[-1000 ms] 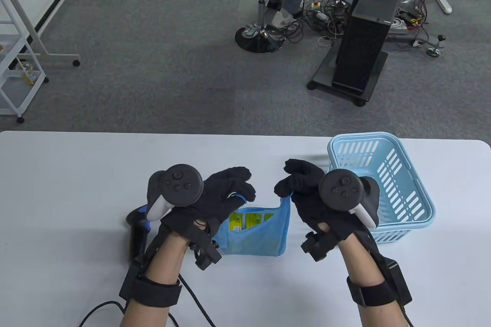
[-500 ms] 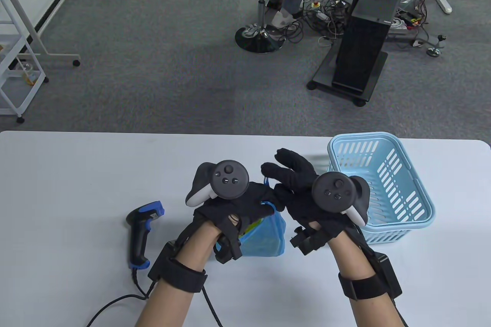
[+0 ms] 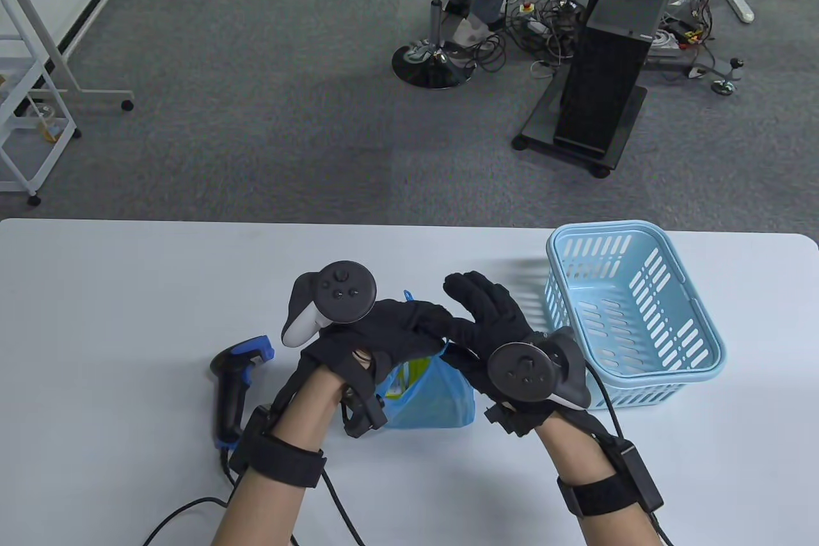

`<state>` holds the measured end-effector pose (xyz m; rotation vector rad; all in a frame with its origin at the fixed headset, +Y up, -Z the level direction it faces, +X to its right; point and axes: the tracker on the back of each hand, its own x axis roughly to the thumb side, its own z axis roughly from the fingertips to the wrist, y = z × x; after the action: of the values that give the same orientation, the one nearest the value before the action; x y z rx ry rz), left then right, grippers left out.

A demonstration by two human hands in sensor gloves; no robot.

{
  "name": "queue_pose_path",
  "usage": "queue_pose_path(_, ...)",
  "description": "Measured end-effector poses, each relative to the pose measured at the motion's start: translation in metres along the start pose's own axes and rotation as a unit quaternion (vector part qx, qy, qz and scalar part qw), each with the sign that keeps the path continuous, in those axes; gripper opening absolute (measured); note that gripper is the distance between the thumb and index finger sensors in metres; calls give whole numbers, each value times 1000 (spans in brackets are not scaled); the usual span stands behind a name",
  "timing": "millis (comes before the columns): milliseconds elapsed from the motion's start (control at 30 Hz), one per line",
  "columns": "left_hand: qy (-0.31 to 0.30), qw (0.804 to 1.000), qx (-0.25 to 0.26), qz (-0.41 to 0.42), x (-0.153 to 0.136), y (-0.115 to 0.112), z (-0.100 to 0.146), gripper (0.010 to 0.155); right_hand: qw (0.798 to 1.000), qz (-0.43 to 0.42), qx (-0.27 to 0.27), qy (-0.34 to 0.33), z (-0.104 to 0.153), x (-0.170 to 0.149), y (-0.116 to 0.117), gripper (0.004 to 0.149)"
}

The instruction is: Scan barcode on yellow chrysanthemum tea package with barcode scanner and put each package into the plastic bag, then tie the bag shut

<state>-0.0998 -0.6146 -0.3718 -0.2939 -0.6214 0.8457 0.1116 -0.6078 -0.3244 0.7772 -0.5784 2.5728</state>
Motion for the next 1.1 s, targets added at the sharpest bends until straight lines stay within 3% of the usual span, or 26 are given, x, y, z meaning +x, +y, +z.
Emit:
queue_pose_path(33,-2,1000,-1,18,-2,1,2,59,1000,15,-13,5,-1,-1,-2,42)
queue_pose_path(267,1,1000,-6,-28,0,-4,4,67,999,-21,-22,43,-21,-2,-10,41)
queue_pose_path(367,19,997,33,-68,4,-5,4,49,998,-20,-26,53,-30,-3,-13,41)
queue_pose_path(433,28,992,64,-101,6,-5,5,44,998,-5,-19,63,-32,-4,-12,42)
queue_pose_path(500,39,990,75,-113,7,-5,6,44,997,18,0,78,-31,-7,-8,46)
queue_pose_path(567,54,989,78,-118,6,-5,7,44,996,19,10,90,-22,-7,-6,62)
queue_pose_path(667,72,985,89,-128,4,-4,10,45,998,9,-41,41,-2,7,-10,67)
queue_pose_path(767,101,985,99,-97,-2,-3,9,45,998,62,-10,4,9,22,-3,73)
queue_pose_path(833,148,985,81,-36,-7,-3,7,45,993,108,54,0,10,30,14,83)
queue_pose_path(900,140,987,81,23,-10,-6,5,46,982,148,115,25,7,31,34,97)
queue_pose_path(967,154,986,64,16,-10,-9,5,50,984,150,85,33,4,31,45,98)
queue_pose_path(1033,131,991,29,16,-10,-11,5,54,988,148,-3,38,0,28,48,88)
queue_pose_path(1100,119,993,0,16,-5,-12,8,68,985,170,-2,38,-2,23,51,79)
